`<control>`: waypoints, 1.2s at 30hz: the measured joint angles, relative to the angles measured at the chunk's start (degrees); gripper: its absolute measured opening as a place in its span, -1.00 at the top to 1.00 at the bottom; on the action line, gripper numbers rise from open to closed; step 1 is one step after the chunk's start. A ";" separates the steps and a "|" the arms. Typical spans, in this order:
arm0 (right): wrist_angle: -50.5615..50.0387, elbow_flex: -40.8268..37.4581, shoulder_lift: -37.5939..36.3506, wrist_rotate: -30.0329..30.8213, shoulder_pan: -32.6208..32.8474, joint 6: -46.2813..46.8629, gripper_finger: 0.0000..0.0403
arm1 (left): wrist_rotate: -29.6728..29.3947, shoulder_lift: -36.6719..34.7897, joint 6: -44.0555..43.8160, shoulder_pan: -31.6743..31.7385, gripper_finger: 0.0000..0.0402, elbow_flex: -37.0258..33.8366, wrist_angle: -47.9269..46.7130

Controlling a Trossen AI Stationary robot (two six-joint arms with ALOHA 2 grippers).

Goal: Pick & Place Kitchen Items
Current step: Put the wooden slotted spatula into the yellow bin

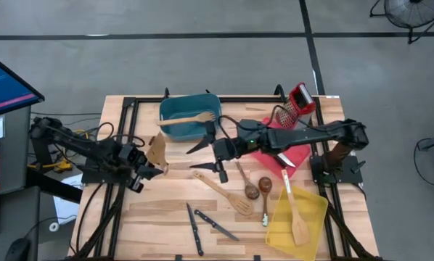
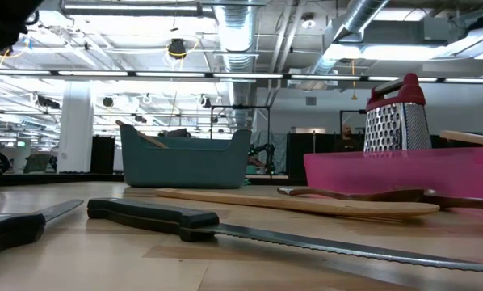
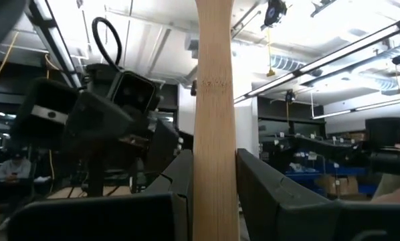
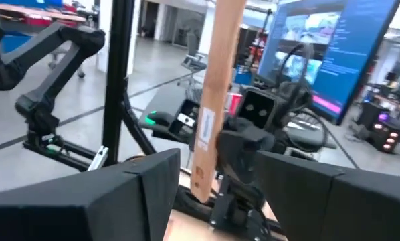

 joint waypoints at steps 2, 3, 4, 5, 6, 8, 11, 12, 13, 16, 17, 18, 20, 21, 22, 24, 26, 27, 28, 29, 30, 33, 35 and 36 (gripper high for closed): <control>-0.05 1.83 1.30 -1.51 0.00 -0.02 -0.02 | 1.01 0.74 -0.53 0.64 0.69 0.36 -0.08; 0.12 2.78 1.95 -2.17 0.00 0.00 -0.02 | 1.48 1.26 -0.85 0.83 0.69 0.58 -0.05; 0.29 3.65 2.56 -2.55 0.00 -0.01 -0.02 | 1.81 1.69 -1.31 1.03 0.69 0.79 -0.06; 0.13 4.31 3.01 -3.21 0.00 0.00 -0.02 | 1.97 1.93 -1.59 1.22 0.69 0.82 -0.12; 0.02 4.96 3.61 -3.81 0.00 0.00 -0.02 | 1.99 2.20 -1.81 1.30 0.69 0.84 -0.04; -0.20 6.16 4.62 -4.41 0.00 0.00 -0.02 | 1.99 2.51 -1.84 1.39 0.69 0.89 -0.11; -0.16 7.08 4.77 -5.12 0.00 0.16 -0.02 | 1.99 2.49 -1.84 1.36 0.69 0.89 0.09; 0.23 7.13 4.67 -5.14 -0.02 0.15 -0.02 | 1.99 2.49 -1.84 1.36 0.69 0.89 0.09; 0.39 7.13 4.59 -5.14 -0.14 0.15 -0.02 | 1.99 2.49 -1.84 1.36 0.69 0.89 0.05; 0.74 7.11 4.66 -5.14 -0.36 0.18 -0.02 | 1.99 2.49 -1.81 1.36 0.69 0.89 0.10; 1.34 7.09 4.68 -5.15 -0.49 0.38 -0.02 | 1.99 2.49 -1.78 1.36 0.69 0.89 0.06; 2.07 7.09 4.68 -5.30 -0.66 0.80 -0.02 | 1.99 2.49 -1.73 1.36 0.69 0.89 0.07; 3.00 7.11 4.65 -6.57 -0.85 1.50 -0.02 | 1.99 2.49 -1.66 1.40 0.69 0.89 0.12; 3.11 7.11 4.65 -6.82 -1.00 1.67 -0.02 | 1.97 2.49 -1.66 1.54 0.69 0.89 0.10; 3.14 7.09 4.71 -6.88 -1.22 1.92 -0.02 | 1.99 2.49 -1.66 1.70 0.69 0.89 0.12; 4.33 7.18 5.55 -7.08 -1.38 1.96 -0.02 | 1.99 2.53 -1.66 2.07 0.69 0.89 0.14; 4.22 7.04 5.97 -7.83 -1.52 2.79 -0.02 | 1.99 3.25 -1.64 2.76 0.69 1.13 0.28; 4.54 7.00 6.05 -8.46 -1.64 3.27 -0.02 | 2.09 3.74 -1.69 3.10 0.69 1.49 0.18; 5.35 7.00 6.29 -9.05 -1.80 3.45 -0.02 | 2.50 4.43 -1.77 3.50 0.69 2.06 0.18; 6.38 7.23 6.64 -9.41 -1.89 3.51 -0.02 | 3.12 5.43 -1.78 4.01 0.69 2.87 0.35; 6.40 7.25 6.80 -9.46 -1.88 3.60 -0.02 | 3.97 6.55 -1.82 4.49 0.69 3.64 0.45; 5.86 7.00 7.08 -9.59 -1.89 4.20 -0.02 | 7.00 9.83 -2.12 5.83 0.69 5.59 0.08; 5.89 7.03 6.91 -9.71 -1.88 4.13 -0.02 | 9.04 11.44 -3.17 6.77 0.69 6.77 0.19; 5.89 7.07 6.86 -10.06 -1.88 4.23 -0.02 | 9.98 12.22 -3.56 7.22 0.69 7.32 0.43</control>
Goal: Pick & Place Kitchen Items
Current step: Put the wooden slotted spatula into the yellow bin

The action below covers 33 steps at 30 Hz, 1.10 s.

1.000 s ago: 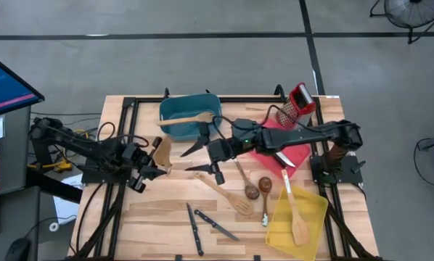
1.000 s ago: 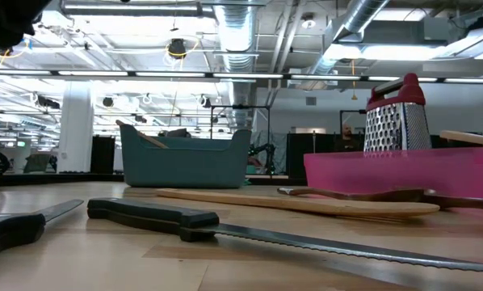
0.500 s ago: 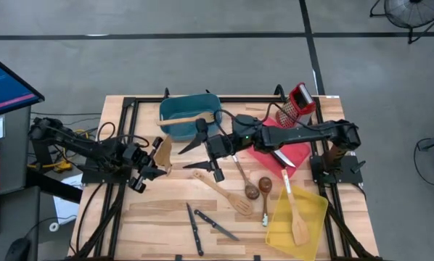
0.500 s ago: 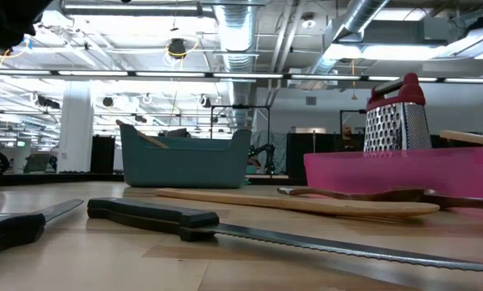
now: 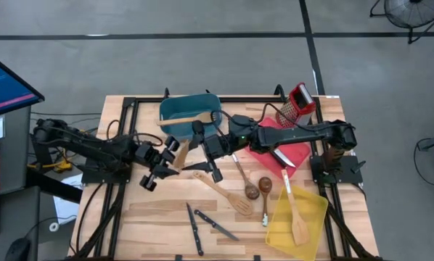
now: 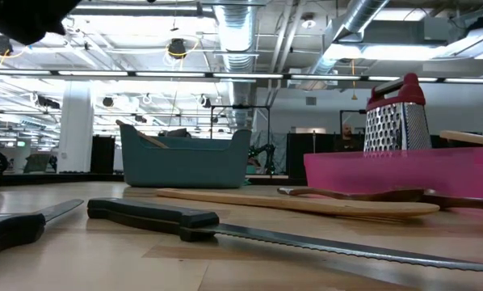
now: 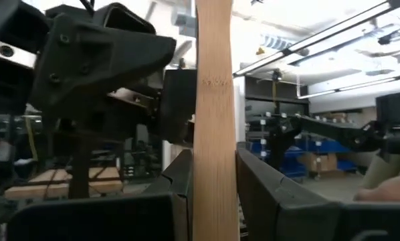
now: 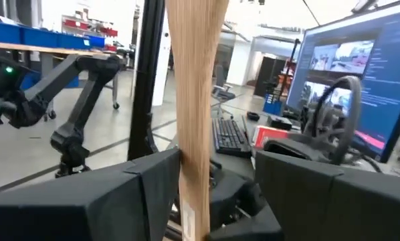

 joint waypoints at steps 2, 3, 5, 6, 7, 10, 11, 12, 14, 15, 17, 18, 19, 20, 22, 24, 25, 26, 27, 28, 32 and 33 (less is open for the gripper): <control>-0.06 0.00 0.00 -1.71 0.00 1.08 -0.02 | 0.94 1.47 -0.96 0.78 0.69 0.92 -0.10; -0.26 0.00 0.02 -2.61 0.00 1.52 -0.02 | 1.48 2.01 -1.27 1.27 0.69 1.21 -0.32; -1.05 0.00 0.02 -3.13 0.00 1.78 -0.02 | 2.60 2.66 -1.75 2.00 0.69 1.71 -0.40; -1.76 0.00 0.02 -3.22 0.00 1.78 -0.02 | 2.83 2.75 -2.27 2.33 0.69 1.87 -0.21; -2.59 0.00 0.02 -3.24 0.00 1.78 -0.01 | 2.91 2.78 -2.49 2.57 0.69 1.90 -0.01; -3.48 0.00 0.02 -3.25 0.02 1.66 0.03 | 2.93 2.82 -2.93 3.17 0.69 1.90 -0.18; -3.48 0.00 0.02 -3.24 0.04 1.53 0.07 | 2.91 2.81 -2.95 3.19 0.69 1.90 -0.15; -3.48 0.00 0.02 -3.21 0.04 1.39 0.13 | 2.91 2.80 -2.95 3.19 0.69 1.90 -0.10; -3.54 0.00 0.02 -3.20 0.07 1.31 0.29 | 2.91 2.80 -2.98 3.19 0.69 1.89 -0.15; -3.58 0.00 0.02 -3.19 0.09 1.28 0.40 | 2.91 2.80 -2.98 3.18 0.69 1.89 -0.16; -3.58 0.00 0.02 -2.96 -0.03 1.13 0.66 | 3.06 2.80 -3.30 3.17 0.69 1.88 -0.21; -3.71 0.00 0.02 -2.99 -0.21 1.25 0.80 | 2.93 2.82 -3.18 3.17 0.69 1.88 -0.29; -3.71 0.00 0.02 -3.01 -0.28 1.22 0.86 | 2.93 2.80 -3.13 3.17 0.70 1.88 -0.25; -3.69 0.00 0.02 -2.95 -0.28 1.28 0.85 | 2.91 2.80 -3.13 3.17 0.70 1.88 -0.14; -3.67 0.00 0.02 -2.83 -0.28 1.35 0.85 | 2.93 2.78 -3.09 3.17 0.70 1.88 -0.12; -3.61 0.00 0.02 -2.54 -0.12 1.33 0.84 | 2.60 2.78 -3.01 3.17 0.70 1.88 -0.10; -3.61 0.00 0.02 -2.50 0.10 1.27 0.84 | 1.95 2.78 -3.00 3.16 0.70 1.88 -0.10; -3.62 0.00 -0.02 -2.47 0.23 1.07 0.84 | 1.39 2.78 -2.98 3.13 0.70 1.87 -0.10; -4.14 -0.01 -0.50 -2.28 0.24 0.75 0.84 | 1.20 2.78 -3.00 3.13 0.69 1.86 -0.12; -5.17 -0.03 -1.02 -1.74 0.21 0.23 0.84 | 0.56 2.78 -3.00 3.15 0.68 1.88 -0.18; -10.11 -0.11 -4.47 2.86 0.23 -3.38 0.84 | -0.90 2.78 -4.30 3.19 0.58 1.86 -0.26; -11.56 -0.11 -5.65 4.28 0.40 -4.71 0.84 | -1.48 2.78 -4.53 3.19 0.54 1.86 -0.32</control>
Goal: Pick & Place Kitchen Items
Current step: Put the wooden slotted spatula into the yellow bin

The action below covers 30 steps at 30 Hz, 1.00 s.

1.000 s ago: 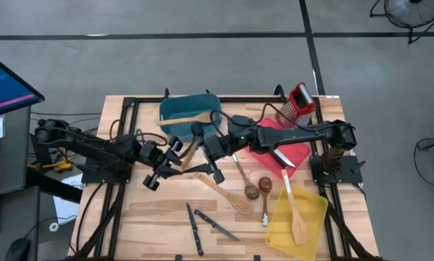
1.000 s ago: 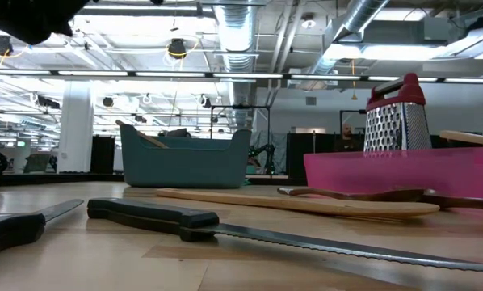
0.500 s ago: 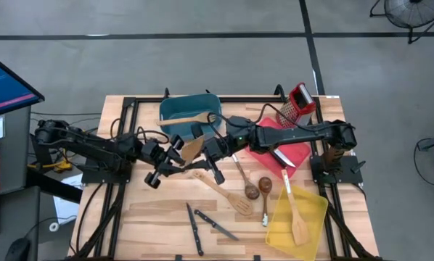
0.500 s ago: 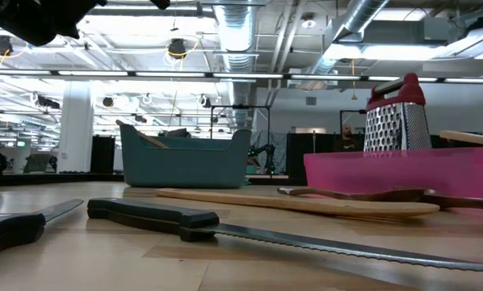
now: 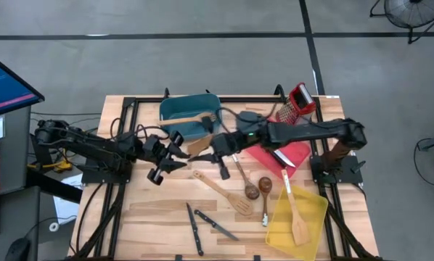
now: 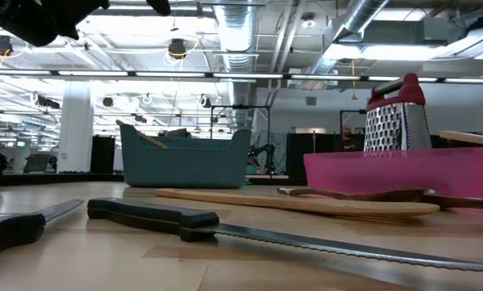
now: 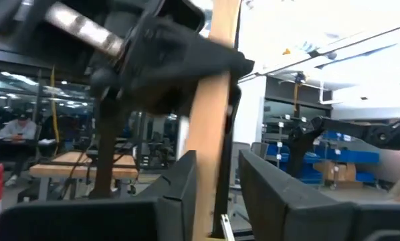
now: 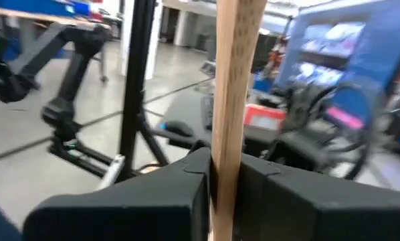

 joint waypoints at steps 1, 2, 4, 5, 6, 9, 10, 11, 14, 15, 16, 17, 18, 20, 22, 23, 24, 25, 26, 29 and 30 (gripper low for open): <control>-1.51 0.04 -1.19 1.70 0.25 -1.22 0.84 | -0.21 -0.02 -0.14 0.00 0.50 0.00 0.05; -3.52 0.09 -2.49 3.53 0.60 -2.30 0.84 | -0.48 -0.02 -0.43 0.00 0.46 0.00 -0.05; -7.79 0.09 -4.67 6.61 1.09 -3.70 0.84 | -0.78 0.02 -0.85 0.00 0.35 -0.04 -0.70; -9.72 0.13 -5.51 8.01 1.26 -4.11 0.84 | -1.33 0.02 -0.75 -0.02 0.30 -0.04 -0.91; -12.57 0.13 -6.46 9.63 1.43 -4.32 0.84 | -1.92 0.00 -0.06 -0.02 0.24 -0.04 -1.24; -18.84 0.11 -8.26 12.89 1.69 -4.06 0.84 | -4.19 0.01 4.22 -0.02 0.09 -0.04 -5.58; -20.30 0.11 -8.50 13.28 1.65 -3.02 0.84 | -6.01 0.02 6.40 -0.02 0.05 -0.04 -7.44; -21.69 0.11 -8.58 13.34 1.64 -1.84 0.84 | -7.92 0.02 8.28 -0.02 0.01 -0.04 -9.30; -25.82 0.11 -8.52 13.57 1.66 -0.35 0.84 | -14.35 0.07 9.79 0.17 -0.07 -0.07 -14.09; -26.99 0.11 -8.50 14.44 1.76 -0.68 0.84 | -15.56 0.09 7.45 0.55 -0.09 -0.09 -14.40; -28.04 0.11 -8.42 15.94 2.05 -1.90 0.84 | -16.02 0.07 4.11 1.05 -0.11 -0.09 -14.22; -28.79 0.11 -8.34 18.18 2.33 -3.71 0.84 | -16.15 0.04 0.51 1.70 -0.12 -0.09 -13.97; -29.50 0.11 -8.28 21.00 2.71 -5.97 0.84 | -16.03 0.04 -2.65 2.38 -0.13 -0.09 -13.95; -30.08 0.07 -8.28 25.84 3.80 -11.71 0.84 | -15.93 0.04 -8.69 3.49 -0.13 -0.09 -13.81; -29.84 0.07 -8.45 29.57 4.97 -17.94 0.84 | -15.84 0.04 -13.88 4.39 -0.13 -0.09 -12.54; -29.82 0.09 -8.47 31.63 5.59 -20.29 0.84 | -15.67 0.04 -15.82 4.74 -0.13 -0.09 -11.90; -29.97 0.09 -8.47 34.07 6.19 -22.11 0.84 | -15.67 0.04 -17.61 5.04 -0.13 -0.09 -11.29; -30.44 0.09 -8.47 36.37 6.70 -23.54 0.84 | -15.65 0.04 -18.84 5.24 -0.13 -0.09 -10.51; -31.18 0.08 -8.47 38.26 7.11 -24.55 0.84 | -15.66 0.04 -20.00 5.50 -0.13 -0.09 -9.48; -34.32 0.09 -8.47 41.74 8.11 -25.92 0.84 | -15.65 0.02 -22.99 6.28 -0.13 -0.09 -6.57; -35.33 0.09 -8.38 42.22 8.46 -25.97 0.84 | -15.58 0.02 -24.41 6.74 -0.13 -0.09 -5.72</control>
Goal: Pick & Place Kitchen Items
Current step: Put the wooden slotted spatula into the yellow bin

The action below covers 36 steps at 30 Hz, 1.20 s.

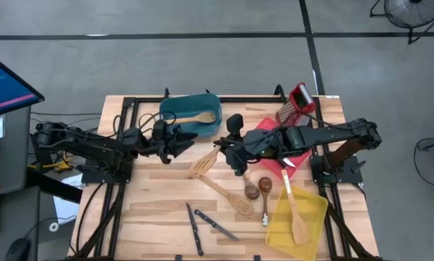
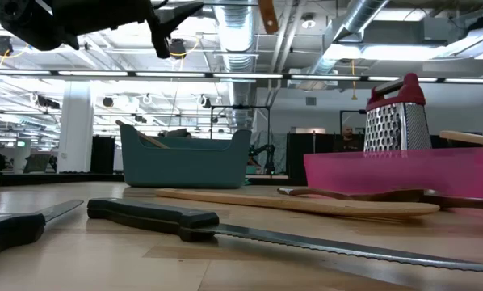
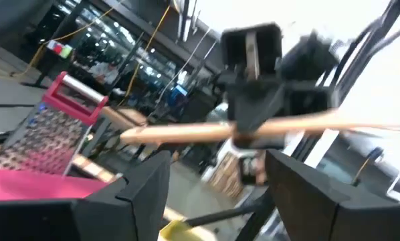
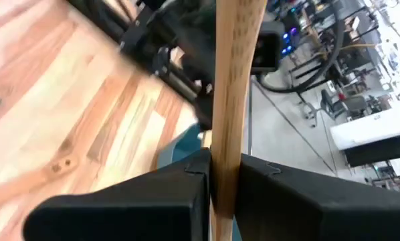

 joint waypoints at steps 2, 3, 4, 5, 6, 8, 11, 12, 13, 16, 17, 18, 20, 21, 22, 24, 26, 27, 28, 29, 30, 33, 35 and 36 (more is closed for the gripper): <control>-0.41 0.00 0.30 1.07 0.89 -0.19 0.84 | -0.03 -0.02 -3.70 1.08 -0.13 0.00 0.94; -0.74 0.00 0.39 1.79 1.45 -0.69 0.84 | -0.01 -0.04 -5.80 1.70 -0.13 0.00 1.05; -0.76 0.00 0.41 2.64 2.04 -1.48 0.84 | 0.28 -0.03 -7.60 2.32 -0.13 0.00 1.05; -0.54 0.00 0.41 3.47 2.67 -2.35 0.84 | 1.07 -0.02 -9.15 3.02 -0.13 0.00 1.06; -0.12 0.00 0.40 4.25 3.22 -3.26 0.84 | 2.36 -0.02 -10.35 3.75 -0.13 0.00 1.09; 0.69 0.00 0.39 5.69 4.14 -4.62 0.84 | 4.98 -0.02 -12.90 5.00 -0.13 0.00 1.11; 1.37 0.00 0.36 6.99 4.95 -5.90 0.84 | 7.65 -0.02 -16.07 6.24 -0.13 0.00 1.20; 1.34 0.00 0.28 6.96 5.14 -5.96 0.84 | 8.09 -0.02 -17.18 6.50 -0.13 0.00 1.29; 1.40 0.00 0.24 6.89 5.19 -5.98 0.84 | 8.22 -0.02 -17.81 6.76 -0.13 0.00 1.31; 2.65 0.00 0.20 6.11 5.24 -6.18 0.84 | 8.56 -0.02 -20.63 7.15 -0.13 0.00 1.49; 3.41 0.00 0.19 5.24 5.24 -6.34 0.84 | 8.55 -0.02 -21.45 7.18 -0.13 0.00 1.60; 4.55 0.00 0.19 4.28 5.24 -6.51 0.84 | 8.54 -0.02 -22.07 7.18 -0.13 0.00 1.65; 7.13 0.00 0.19 3.32 5.17 -7.03 0.84 | 8.57 -0.02 -23.51 7.18 -0.13 0.00 1.66; 8.17 0.00 0.17 3.27 5.07 -7.48 0.84 | 8.69 -0.02 -24.57 7.18 -0.13 0.00 1.68; 8.52 0.02 0.13 3.27 4.93 -7.72 0.84 | 8.80 -0.02 -25.83 7.18 -0.13 0.00 1.70; 8.27 0.02 0.08 3.14 4.41 -8.07 0.84 | 8.98 -0.02 -27.95 7.18 -0.13 0.00 1.70; 7.99 0.02 0.08 2.82 3.72 -8.08 0.84 | 9.00 -0.02 -29.70 7.18 -0.13 0.00 1.74; 8.07 0.02 0.08 1.87 3.40 -8.07 0.84 | 8.94 -0.02 -30.49 7.18 -0.13 0.02 1.77; 8.33 0.02 0.08 0.56 3.02 -7.83 0.84 | 8.92 -0.02 -30.89 7.18 -0.13 0.01 1.87; 8.68 0.02 0.08 -0.69 2.65 -7.54 0.84 | 8.91 -0.02 -31.03 7.18 -0.13 0.01 2.04; 9.16 0.02 0.08 -2.34 2.33 -8.28 0.84 | 8.90 -0.02 -31.06 7.18 -0.13 0.01 2.15; 14.35 0.02 0.80 -4.84 2.18 -10.37 0.84 | 8.86 -0.02 -31.06 7.18 -0.13 0.02 2.12; 16.24 0.02 0.74 -6.81 2.13 -10.46 0.84 | 8.82 -0.02 -31.06 7.18 -0.13 0.02 2.18; 16.53 0.04 0.63 -7.54 2.04 -10.44 0.84 | 8.72 -0.02 -31.06 7.18 -0.13 0.02 2.16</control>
